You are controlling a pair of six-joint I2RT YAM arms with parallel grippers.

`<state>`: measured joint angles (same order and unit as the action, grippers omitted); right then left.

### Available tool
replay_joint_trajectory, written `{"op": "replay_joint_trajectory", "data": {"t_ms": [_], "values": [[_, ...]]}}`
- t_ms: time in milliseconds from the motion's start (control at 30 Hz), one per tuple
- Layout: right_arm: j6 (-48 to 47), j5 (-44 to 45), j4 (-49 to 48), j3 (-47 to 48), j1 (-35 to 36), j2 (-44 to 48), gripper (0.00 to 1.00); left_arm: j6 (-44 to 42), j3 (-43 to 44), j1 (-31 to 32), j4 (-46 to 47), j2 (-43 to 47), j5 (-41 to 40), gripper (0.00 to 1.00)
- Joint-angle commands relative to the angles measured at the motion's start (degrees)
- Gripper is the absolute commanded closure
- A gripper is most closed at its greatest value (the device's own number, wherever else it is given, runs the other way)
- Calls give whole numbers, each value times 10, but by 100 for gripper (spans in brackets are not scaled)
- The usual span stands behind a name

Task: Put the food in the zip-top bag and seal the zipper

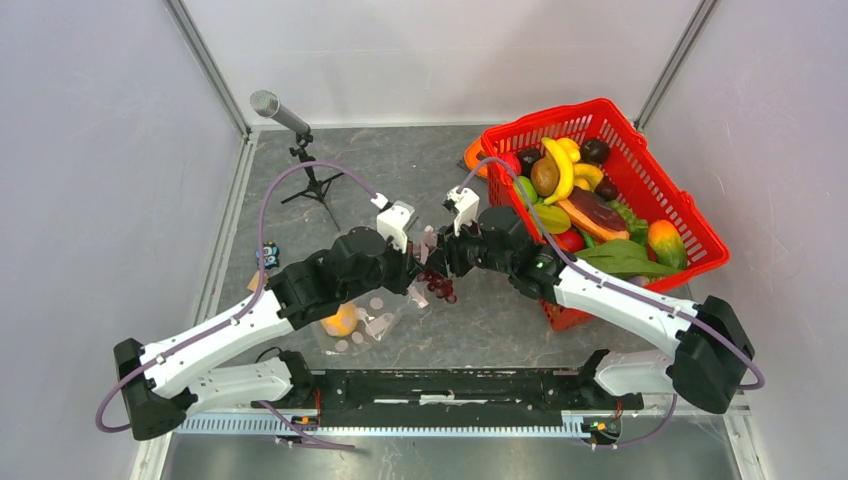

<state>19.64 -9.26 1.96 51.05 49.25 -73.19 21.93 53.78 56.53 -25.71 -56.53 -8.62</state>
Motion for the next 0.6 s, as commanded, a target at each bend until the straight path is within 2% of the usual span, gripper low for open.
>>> {"op": "replay_joint_trajectory", "data": {"t_ms": [0, 100, 167, 400, 567], "values": [[46, -57, -91, -24, -19, 7, 55, -10, -6, 2, 27, 11, -2, 98], [60, -116, -140, -61, -40, 28, 40, -8, -12, 2, 22, 2, -14, 98], [53, -147, -142, -77, -52, 32, 38, -1, -23, 2, 26, 0, -26, 98], [20, -112, -119, -163, -62, 84, 27, 17, -77, 2, 53, -18, -41, 98], [15, -126, -137, -229, -45, 118, 12, 41, -102, 2, 63, -37, -45, 98]]}}
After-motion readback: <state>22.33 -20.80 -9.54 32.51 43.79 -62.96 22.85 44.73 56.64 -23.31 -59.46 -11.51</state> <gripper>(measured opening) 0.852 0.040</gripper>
